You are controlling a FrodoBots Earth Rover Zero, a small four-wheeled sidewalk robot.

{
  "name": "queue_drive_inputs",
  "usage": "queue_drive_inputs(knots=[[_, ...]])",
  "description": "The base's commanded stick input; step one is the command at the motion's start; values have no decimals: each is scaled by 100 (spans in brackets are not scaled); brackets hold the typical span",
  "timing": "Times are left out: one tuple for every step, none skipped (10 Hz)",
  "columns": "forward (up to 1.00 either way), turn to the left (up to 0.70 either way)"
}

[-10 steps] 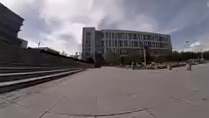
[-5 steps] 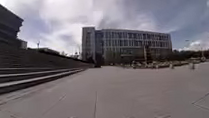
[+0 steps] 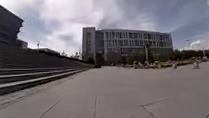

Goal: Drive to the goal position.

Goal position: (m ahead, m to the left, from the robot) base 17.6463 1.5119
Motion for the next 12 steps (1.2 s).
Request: queue_drive_inputs(knots=[[70,0],[70,0],[70,0],[70,0],[70,0],[70,0],[70,0],[70,0],[70,0],[70,0],[70,0],[70,0]])
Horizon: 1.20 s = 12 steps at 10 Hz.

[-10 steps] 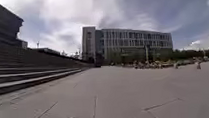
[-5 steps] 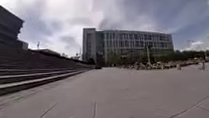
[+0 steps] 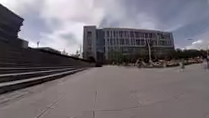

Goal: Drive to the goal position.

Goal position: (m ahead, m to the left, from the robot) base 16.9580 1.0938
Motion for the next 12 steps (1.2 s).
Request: queue_drive_inputs(knots=[[70,0],[70,0],[70,0],[70,0],[70,0],[70,0],[70,0],[70,0],[70,0],[70,0],[70,0],[70,0]])
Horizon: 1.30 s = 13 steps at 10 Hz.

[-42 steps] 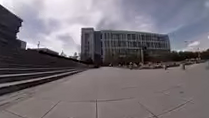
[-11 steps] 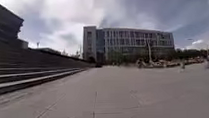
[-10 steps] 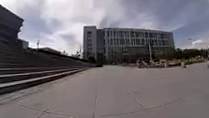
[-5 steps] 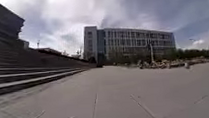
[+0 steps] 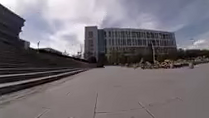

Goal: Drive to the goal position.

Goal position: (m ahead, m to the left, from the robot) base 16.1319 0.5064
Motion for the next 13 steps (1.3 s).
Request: queue_drive_inputs(knots=[[70,0],[70,0],[70,0],[70,0],[70,0],[70,0],[70,0],[70,0],[70,0],[70,0],[70,0],[70,0],[70,0]])
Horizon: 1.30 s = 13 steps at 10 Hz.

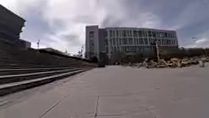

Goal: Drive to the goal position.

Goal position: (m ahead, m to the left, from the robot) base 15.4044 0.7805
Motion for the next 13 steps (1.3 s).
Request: queue_drive_inputs(knots=[[70,0],[70,0],[70,0],[70,0],[70,0],[70,0],[70,0],[70,0],[70,0],[70,0],[70,0],[70,0],[70,0]])
